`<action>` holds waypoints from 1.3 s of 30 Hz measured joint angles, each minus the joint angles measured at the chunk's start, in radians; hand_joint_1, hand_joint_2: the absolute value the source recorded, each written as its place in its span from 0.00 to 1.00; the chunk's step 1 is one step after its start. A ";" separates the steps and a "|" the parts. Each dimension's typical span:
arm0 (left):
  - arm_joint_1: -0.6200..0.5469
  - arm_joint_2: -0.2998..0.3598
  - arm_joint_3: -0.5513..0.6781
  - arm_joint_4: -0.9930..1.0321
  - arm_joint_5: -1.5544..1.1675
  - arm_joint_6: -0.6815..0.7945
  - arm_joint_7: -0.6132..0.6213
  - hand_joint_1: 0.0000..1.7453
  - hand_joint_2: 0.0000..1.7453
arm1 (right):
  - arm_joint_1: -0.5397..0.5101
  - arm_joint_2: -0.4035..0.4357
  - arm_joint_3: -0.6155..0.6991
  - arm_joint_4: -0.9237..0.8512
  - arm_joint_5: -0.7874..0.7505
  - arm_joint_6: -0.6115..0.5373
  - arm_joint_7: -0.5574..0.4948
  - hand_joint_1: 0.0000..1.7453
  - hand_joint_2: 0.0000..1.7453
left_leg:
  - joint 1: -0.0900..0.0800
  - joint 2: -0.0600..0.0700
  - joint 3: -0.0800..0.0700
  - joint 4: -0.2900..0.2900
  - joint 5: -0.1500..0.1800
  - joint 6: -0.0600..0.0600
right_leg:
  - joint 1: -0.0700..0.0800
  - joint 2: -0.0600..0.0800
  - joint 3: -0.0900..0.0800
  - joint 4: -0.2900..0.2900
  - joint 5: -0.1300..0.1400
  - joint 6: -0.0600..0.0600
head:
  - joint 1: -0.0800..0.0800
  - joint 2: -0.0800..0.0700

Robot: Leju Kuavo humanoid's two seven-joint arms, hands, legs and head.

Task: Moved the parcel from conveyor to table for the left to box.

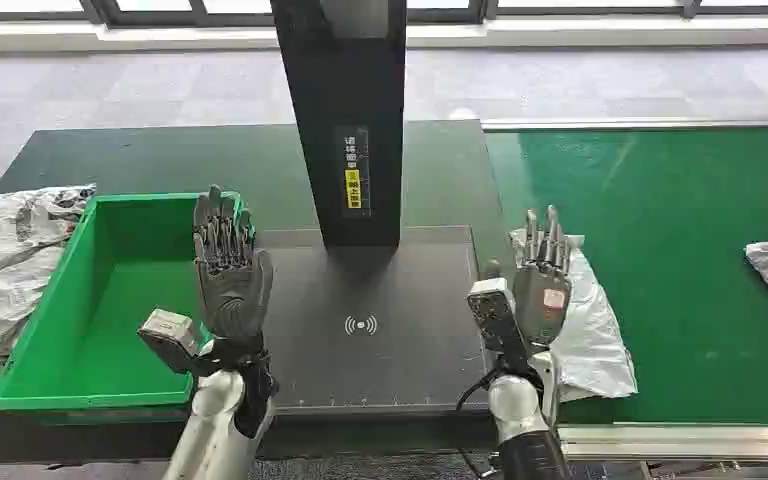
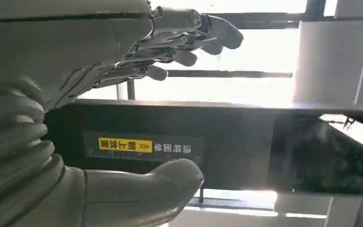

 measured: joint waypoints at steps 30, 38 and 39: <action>0.016 0.000 0.061 -0.012 0.009 -0.019 -0.001 0.00 1.00 | -0.248 -0.122 -0.857 0.508 -0.035 0.470 -0.143 0.00 1.00 | 0.000 -0.003 -0.001 0.000 0.000 0.000 | 0.000 -0.003 0.000 0.000 0.000 0.001 | 0.000 0.000; 0.016 0.000 0.066 -0.007 0.008 -0.020 -0.001 0.00 1.00 | -0.208 -0.131 -0.674 0.488 -0.329 0.588 -0.146 0.00 1.00 | 0.000 -0.002 -0.001 0.000 0.000 0.000 | 0.000 -0.003 0.000 0.000 0.000 0.001 | 0.000 0.000; 0.016 0.000 0.066 -0.007 0.007 -0.020 -0.001 0.00 1.00 | -0.203 -0.134 -0.649 0.486 -0.343 0.582 -0.146 0.00 1.00 | 0.000 -0.002 -0.001 0.000 0.000 0.000 | 0.000 -0.003 0.000 0.000 0.000 0.001 | 0.000 0.000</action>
